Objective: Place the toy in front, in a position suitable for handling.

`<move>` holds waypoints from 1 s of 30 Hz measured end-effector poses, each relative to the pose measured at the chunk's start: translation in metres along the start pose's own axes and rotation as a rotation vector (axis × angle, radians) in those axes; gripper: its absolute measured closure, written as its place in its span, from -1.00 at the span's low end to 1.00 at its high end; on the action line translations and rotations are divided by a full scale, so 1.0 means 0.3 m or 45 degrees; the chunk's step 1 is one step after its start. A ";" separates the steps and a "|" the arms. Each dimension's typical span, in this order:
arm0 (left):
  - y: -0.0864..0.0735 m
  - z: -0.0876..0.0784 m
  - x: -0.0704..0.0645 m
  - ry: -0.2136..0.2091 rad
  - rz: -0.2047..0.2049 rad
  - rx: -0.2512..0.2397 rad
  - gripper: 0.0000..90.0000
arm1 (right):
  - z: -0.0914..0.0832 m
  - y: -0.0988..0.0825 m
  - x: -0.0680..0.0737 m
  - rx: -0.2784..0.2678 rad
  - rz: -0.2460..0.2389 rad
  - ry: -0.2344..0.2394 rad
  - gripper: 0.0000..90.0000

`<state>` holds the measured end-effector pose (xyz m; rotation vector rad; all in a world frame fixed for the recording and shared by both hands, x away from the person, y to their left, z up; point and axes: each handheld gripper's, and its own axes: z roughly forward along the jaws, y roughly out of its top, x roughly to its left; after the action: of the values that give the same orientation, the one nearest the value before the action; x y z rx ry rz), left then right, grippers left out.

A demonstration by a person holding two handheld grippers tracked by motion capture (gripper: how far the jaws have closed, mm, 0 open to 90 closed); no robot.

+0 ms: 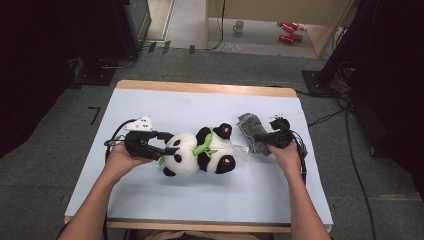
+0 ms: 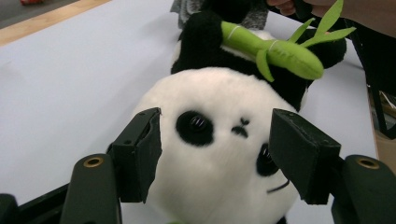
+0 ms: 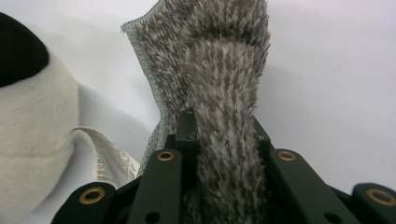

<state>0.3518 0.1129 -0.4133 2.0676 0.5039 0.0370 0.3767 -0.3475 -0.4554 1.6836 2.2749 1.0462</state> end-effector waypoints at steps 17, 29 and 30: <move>-0.031 -0.005 -0.036 0.014 0.079 0.059 -0.26 | -0.138 0.000 0.134 -0.118 -0.077 0.090 0.66; -0.020 0.013 -0.047 -0.018 0.062 0.026 -0.29 | -0.261 0.007 0.294 -0.201 -0.164 0.173 0.66; -0.016 0.022 -0.050 -0.018 0.059 0.023 -0.29 | -0.261 0.007 0.294 -0.201 -0.164 0.173 0.66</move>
<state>0.3381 0.1041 -0.4183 2.0957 0.4494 0.0455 0.3080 -0.3049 -0.3695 1.4264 2.2762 1.3083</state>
